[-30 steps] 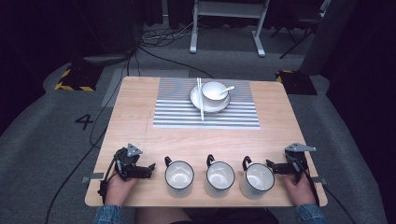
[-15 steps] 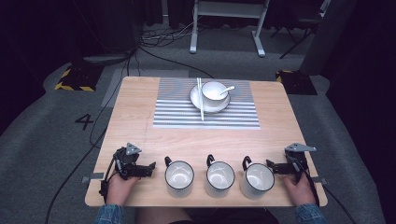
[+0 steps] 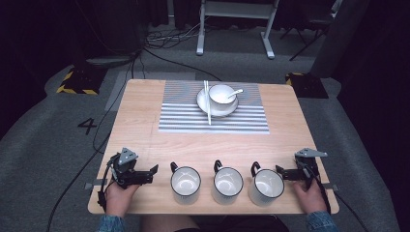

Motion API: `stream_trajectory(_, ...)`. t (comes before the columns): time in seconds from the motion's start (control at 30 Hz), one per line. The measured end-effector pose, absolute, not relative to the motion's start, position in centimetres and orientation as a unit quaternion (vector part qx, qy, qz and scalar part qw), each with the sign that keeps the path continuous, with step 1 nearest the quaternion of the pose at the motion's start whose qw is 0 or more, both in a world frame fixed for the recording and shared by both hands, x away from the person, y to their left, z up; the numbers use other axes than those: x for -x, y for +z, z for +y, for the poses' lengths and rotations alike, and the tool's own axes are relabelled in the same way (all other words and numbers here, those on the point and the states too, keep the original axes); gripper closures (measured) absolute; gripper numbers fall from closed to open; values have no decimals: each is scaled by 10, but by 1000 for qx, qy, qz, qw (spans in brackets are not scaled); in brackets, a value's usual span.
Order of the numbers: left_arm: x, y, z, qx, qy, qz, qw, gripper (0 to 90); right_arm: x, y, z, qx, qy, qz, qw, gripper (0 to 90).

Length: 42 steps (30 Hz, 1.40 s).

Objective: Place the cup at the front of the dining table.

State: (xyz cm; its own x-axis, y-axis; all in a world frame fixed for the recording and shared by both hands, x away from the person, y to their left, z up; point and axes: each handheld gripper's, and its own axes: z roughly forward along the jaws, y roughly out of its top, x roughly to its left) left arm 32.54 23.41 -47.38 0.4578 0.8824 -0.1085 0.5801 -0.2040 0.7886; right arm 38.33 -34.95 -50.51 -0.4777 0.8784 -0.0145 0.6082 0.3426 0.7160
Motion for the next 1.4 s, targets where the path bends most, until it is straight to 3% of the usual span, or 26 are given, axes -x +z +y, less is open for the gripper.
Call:
stream_trajectory(0.53,-291,-434,228,-700,217,477,485,0,-383,-505,-350,-468,329,794,205,7)
stream_trajectory(0.93,-285,-429,217,-707,212,467,487,7,-383,-505,-350,-469,328,794,205,7)
stream_trajectory(1.4,-272,-418,180,-743,192,411,493,4,-383,-505,-350,-469,328,794,205,7)
